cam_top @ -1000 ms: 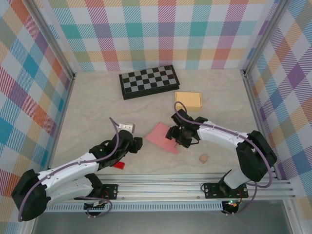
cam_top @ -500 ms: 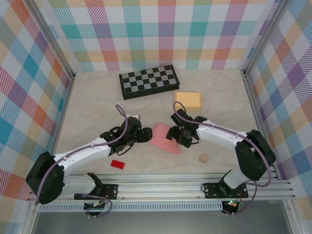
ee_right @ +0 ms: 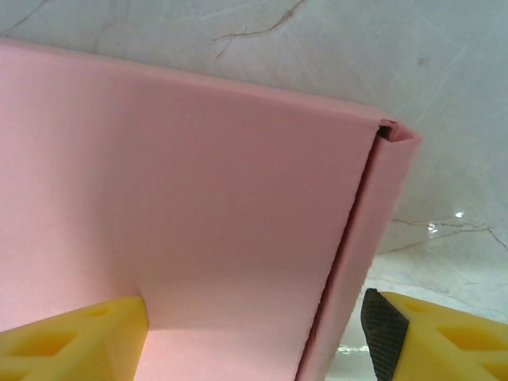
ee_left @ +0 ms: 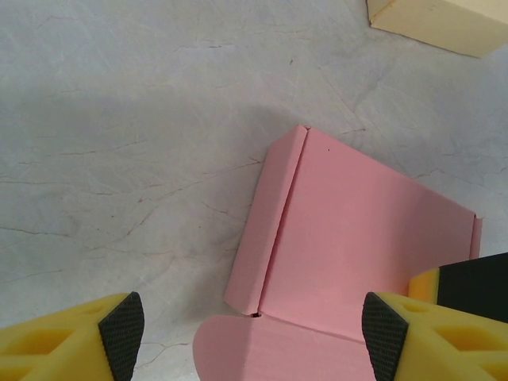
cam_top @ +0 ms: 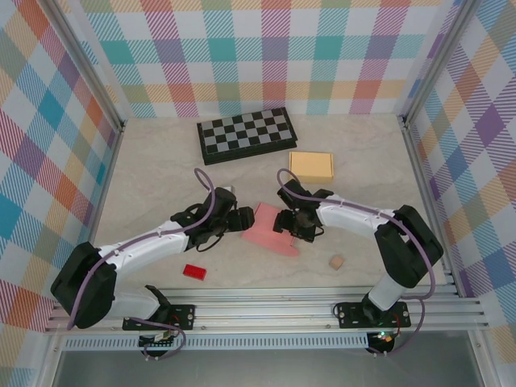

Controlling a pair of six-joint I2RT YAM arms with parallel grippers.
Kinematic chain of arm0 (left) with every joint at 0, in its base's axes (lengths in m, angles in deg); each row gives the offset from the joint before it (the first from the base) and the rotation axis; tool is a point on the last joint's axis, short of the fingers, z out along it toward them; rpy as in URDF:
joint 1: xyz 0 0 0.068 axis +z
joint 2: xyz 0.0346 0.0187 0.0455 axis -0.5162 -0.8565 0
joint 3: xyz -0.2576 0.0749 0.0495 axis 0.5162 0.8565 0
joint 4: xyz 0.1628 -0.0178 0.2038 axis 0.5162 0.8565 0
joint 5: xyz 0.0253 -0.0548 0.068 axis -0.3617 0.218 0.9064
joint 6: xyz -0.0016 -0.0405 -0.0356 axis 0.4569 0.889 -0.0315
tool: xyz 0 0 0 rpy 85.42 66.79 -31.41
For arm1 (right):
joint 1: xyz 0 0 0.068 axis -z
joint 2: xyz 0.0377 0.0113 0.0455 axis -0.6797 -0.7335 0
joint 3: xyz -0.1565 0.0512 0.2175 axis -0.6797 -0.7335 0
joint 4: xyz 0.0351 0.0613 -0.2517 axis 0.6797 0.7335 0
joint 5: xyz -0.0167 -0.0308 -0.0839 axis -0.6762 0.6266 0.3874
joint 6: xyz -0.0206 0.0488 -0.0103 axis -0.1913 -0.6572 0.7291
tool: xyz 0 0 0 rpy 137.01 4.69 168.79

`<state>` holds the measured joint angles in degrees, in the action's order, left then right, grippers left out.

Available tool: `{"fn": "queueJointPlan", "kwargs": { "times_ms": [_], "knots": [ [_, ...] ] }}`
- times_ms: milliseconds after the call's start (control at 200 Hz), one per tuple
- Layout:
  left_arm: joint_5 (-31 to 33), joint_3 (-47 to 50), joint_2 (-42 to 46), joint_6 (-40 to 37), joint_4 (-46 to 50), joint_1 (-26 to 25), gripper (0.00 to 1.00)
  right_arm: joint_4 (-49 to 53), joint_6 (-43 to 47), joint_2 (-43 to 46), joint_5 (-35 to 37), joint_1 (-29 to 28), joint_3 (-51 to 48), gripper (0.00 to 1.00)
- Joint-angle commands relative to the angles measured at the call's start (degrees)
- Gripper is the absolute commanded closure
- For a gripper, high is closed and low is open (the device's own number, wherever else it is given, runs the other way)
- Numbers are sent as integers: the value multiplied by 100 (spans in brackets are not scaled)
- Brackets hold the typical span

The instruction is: Fold the paper box

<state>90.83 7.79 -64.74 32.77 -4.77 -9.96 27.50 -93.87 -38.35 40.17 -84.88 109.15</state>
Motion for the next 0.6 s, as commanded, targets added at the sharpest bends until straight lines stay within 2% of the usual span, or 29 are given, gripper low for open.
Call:
{"fn": "queueJointPlan", "kwargs": {
  "times_ms": [0,245,340,440,595],
  "knots": [
    [-45,-2,-132,71,-7,78,25,15,325,-313,206,-26,-57,26],
    [-188,-166,-512,244,-24,172,23,-992,1428,-271,75,-4,19,26],
    [-272,-324,-727,354,77,315,15,-1280,1826,-316,-43,23,172,26],
    [-477,-386,-884,508,-3,512,1,-1512,2137,-393,-228,57,307,26],
    [-792,-496,-1023,682,-192,792,0,-1780,2424,-449,-475,179,324,26]
  ]
}}
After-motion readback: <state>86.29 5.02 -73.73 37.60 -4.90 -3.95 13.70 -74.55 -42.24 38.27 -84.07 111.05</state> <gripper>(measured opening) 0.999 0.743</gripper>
